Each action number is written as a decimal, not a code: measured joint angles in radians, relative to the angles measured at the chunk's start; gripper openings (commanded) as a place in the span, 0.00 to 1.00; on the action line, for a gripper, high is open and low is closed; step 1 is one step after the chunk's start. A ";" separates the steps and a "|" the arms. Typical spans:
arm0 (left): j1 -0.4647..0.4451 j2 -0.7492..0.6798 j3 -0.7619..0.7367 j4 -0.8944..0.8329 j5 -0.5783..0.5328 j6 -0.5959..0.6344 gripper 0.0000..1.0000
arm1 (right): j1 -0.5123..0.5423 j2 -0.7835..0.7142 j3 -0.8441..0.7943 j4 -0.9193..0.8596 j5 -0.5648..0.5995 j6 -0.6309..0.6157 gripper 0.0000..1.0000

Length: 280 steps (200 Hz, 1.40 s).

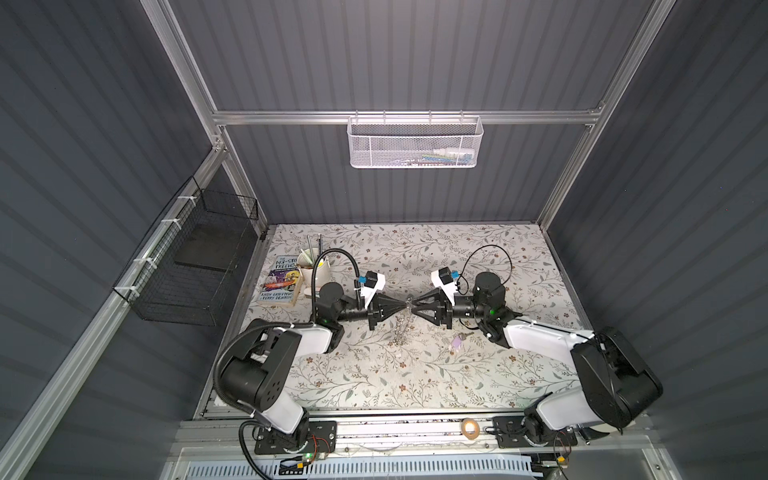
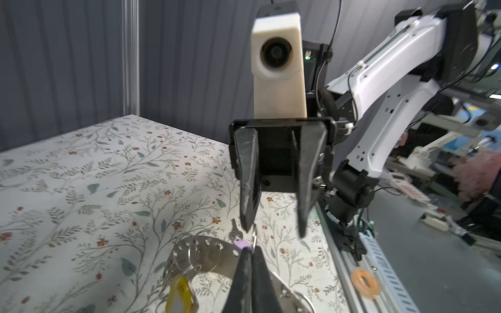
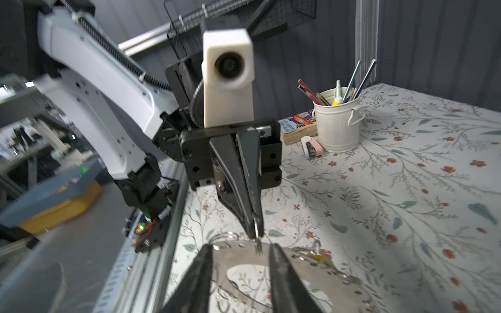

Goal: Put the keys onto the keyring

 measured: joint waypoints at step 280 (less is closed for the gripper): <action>-0.168 -0.121 0.447 -1.322 -0.515 0.805 0.00 | 0.023 -0.171 -0.221 -0.018 0.462 0.130 0.59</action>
